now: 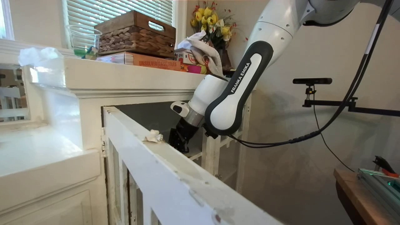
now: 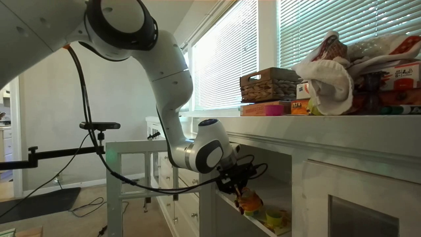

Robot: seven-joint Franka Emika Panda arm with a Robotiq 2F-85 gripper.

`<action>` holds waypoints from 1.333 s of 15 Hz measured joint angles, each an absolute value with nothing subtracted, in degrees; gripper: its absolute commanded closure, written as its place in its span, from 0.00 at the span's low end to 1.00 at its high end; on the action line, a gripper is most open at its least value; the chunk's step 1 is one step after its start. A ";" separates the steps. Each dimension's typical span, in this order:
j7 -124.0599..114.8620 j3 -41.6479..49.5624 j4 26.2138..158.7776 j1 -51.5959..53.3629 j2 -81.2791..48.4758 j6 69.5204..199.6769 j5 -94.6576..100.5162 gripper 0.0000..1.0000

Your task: Put the toy car in the cabinet

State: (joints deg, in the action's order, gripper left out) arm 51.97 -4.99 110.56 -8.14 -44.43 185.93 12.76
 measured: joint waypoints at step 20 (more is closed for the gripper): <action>50.66 -4.18 102.33 -6.45 -49.51 185.94 15.71 0.97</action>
